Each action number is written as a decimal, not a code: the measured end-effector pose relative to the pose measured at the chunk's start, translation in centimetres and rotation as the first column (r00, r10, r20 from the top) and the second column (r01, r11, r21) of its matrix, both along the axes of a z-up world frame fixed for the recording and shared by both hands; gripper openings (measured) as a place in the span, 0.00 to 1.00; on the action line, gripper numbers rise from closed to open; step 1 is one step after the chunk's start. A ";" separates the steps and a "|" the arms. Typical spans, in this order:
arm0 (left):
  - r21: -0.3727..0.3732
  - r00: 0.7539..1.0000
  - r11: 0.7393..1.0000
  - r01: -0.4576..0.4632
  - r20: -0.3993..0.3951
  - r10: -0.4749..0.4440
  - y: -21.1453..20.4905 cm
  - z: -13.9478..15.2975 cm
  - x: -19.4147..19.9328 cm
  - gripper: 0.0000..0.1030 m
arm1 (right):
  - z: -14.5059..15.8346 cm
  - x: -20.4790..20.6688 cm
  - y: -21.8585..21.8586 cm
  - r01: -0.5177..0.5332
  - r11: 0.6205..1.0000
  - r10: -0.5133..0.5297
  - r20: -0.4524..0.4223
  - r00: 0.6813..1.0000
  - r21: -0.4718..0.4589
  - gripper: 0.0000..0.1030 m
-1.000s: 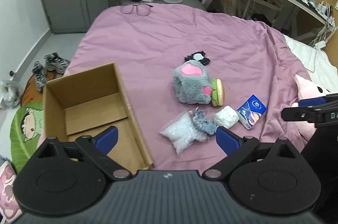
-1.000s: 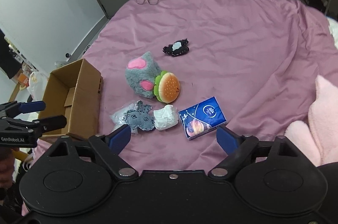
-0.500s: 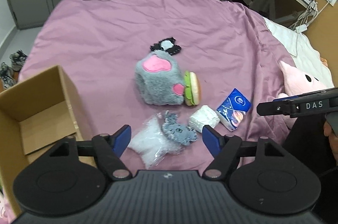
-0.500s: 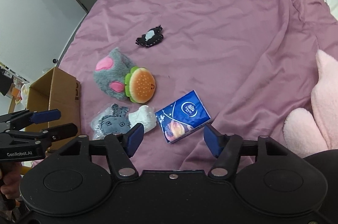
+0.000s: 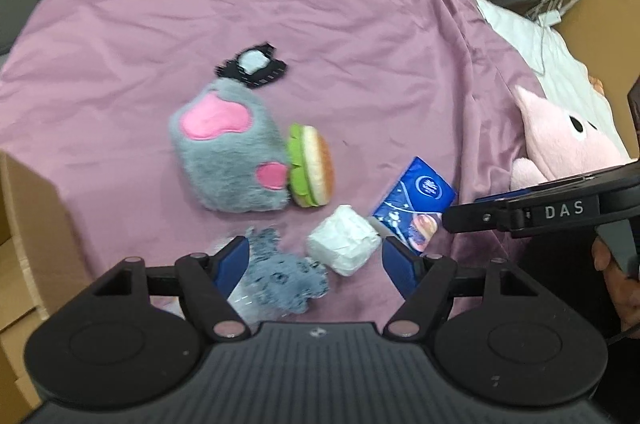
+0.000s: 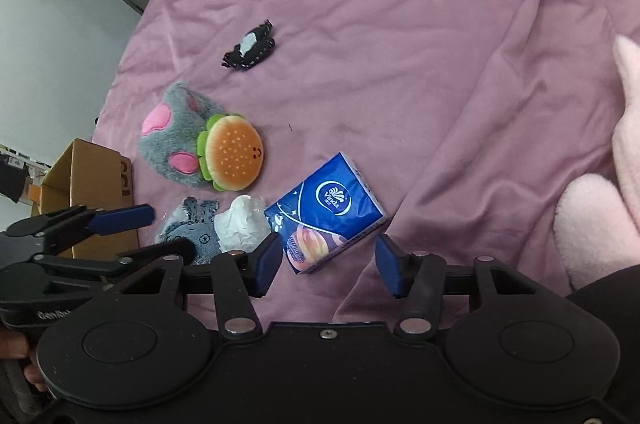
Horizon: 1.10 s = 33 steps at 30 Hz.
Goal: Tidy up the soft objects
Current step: 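Grasp the white wrapped bundle with the left tool while the right tool grasps the blue Vinda tissue pack, then carry both items to the cardboard box and open the left tool over it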
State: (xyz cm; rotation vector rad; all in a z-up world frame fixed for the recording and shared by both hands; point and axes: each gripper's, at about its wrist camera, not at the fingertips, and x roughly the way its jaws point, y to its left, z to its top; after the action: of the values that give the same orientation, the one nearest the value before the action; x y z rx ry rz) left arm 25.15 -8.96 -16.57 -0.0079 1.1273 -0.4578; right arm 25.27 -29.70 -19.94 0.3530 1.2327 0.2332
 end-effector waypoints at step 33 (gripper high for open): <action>-0.037 0.992 0.999 0.032 -0.120 -0.037 -3.3 -5.4 3.0 0.51 | -4.2 4.5 1.6 0.101 0.990 -0.090 -0.108 0.990 0.097 0.72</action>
State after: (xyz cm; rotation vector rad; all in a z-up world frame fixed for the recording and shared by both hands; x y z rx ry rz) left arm 28.13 -12.26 -21.96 -0.0471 1.2398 -0.5130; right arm 29.74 -28.13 -24.17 0.5172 1.3047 0.1983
